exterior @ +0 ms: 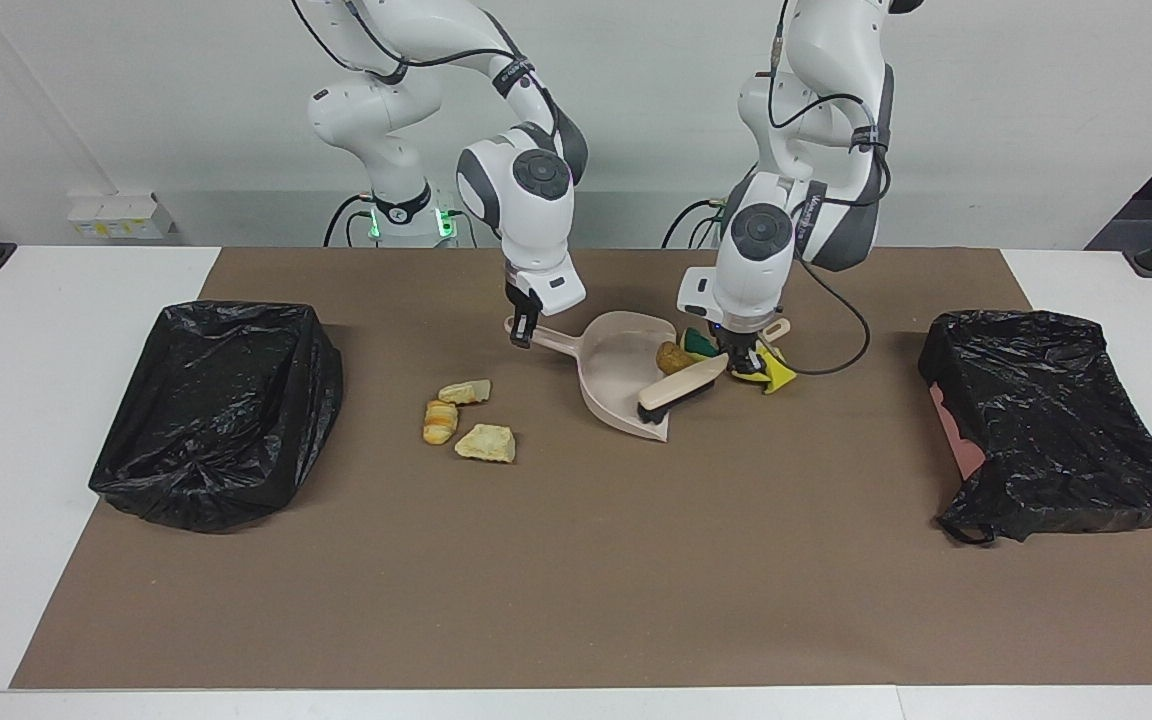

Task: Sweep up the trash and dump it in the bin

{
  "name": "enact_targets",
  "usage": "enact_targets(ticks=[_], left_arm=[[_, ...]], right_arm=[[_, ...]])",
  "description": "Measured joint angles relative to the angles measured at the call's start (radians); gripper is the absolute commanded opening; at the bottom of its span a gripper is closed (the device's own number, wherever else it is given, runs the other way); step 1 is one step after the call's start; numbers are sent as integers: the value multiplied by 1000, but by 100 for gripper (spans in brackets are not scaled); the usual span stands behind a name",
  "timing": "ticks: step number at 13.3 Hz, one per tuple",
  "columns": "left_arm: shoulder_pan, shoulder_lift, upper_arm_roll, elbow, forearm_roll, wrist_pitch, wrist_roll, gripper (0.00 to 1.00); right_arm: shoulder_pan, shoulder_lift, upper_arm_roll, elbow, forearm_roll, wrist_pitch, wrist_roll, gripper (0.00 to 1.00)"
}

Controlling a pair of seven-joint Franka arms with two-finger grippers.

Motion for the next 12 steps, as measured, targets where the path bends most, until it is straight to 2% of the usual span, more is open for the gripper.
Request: enact_targets(ticks=[3,6,8,12], left_arm=[[30,-35,24,19,-9,0,-30,0],[148,-88,36,20,-13,-67,-72,0],[226,-112,40,8,-14,-129,-166,0],[320,-176,41,-119,-15,-142,-458,0]], right_arm=[[0,0,0,0,0,0,0,0],[0,0,0,0,0,0,0,0],[0,0,0,0,0,0,-5,0],[-2,11,-1,1,-20,9,-128,0]])
